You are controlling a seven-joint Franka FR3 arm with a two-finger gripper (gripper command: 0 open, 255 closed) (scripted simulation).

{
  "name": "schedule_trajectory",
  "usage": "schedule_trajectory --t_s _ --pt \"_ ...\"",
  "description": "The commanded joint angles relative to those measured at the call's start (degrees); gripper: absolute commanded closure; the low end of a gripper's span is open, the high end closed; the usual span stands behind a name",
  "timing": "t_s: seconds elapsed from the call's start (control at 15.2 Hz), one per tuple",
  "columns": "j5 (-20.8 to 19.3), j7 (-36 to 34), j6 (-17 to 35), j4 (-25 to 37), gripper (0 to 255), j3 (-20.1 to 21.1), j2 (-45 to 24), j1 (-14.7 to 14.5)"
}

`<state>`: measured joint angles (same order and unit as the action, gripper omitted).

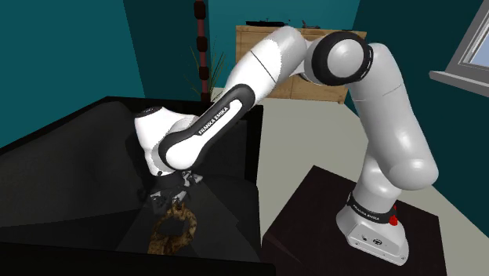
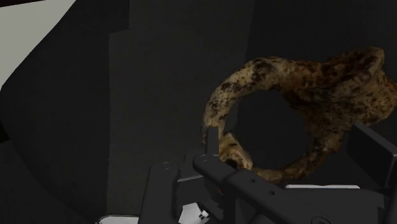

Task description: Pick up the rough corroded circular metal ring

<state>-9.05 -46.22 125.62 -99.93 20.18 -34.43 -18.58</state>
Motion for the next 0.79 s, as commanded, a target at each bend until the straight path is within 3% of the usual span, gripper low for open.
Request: schedule_trajectory --t_s 0.0,0.46,0.73 --pt "-1.2 -1.1 -1.0 5.4 0 -0.8 -4.6 -1.8" --pt "-3.5 -2.8 -7.6 30.5 0 -3.4 -23.4 -8.8" --pt "-3.8 -2.7 -7.2 33.3 0 -3.8 -26.4 -9.5"
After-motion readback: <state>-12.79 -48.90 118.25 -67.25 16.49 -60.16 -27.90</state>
